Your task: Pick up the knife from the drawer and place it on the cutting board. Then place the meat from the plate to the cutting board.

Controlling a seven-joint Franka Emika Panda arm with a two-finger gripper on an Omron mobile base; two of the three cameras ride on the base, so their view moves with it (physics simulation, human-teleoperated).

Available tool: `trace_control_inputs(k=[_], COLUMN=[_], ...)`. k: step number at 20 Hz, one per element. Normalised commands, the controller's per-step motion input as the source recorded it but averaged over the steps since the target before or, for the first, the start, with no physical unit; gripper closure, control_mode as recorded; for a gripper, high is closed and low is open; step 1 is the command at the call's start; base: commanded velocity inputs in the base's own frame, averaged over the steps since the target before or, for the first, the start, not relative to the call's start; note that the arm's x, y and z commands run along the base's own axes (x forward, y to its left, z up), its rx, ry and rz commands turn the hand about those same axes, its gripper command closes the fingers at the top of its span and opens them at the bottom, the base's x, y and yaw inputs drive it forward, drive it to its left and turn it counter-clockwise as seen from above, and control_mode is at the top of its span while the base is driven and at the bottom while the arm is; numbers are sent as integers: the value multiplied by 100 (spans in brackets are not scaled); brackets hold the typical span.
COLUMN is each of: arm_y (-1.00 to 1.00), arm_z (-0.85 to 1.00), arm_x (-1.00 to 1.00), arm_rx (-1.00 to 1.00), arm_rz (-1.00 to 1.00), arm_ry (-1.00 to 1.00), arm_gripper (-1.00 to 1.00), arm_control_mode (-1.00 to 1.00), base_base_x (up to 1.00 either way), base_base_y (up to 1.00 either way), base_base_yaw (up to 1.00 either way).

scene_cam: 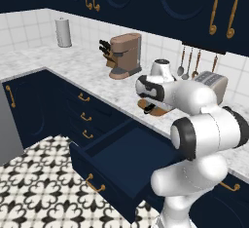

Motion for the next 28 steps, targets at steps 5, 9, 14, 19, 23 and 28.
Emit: trace_control_inputs(k=[5,9,14,19,23,28], arm_y=[-53,-39,-14,-31,-3,-18], arm_z=[-11,-2,-26,-56,-28,-7], arm_x=[86,76,71,52,59,66], arm_rx=[9,0,-1,0,0,-2], arm_rz=[-18,-8,-7,-5,-2,0], arm_ry=[11,7,0,-1,-3,0], arm_gripper=[100,100,100,100,100,100], arm_control_mode=[-100,-100,-100,-100,-100,-100], base_base_x=[0,0,0,0,0,0], base_base_y=[0,0,0,0,0,0], base_base_yaw=[0,0,0,0,0,0])
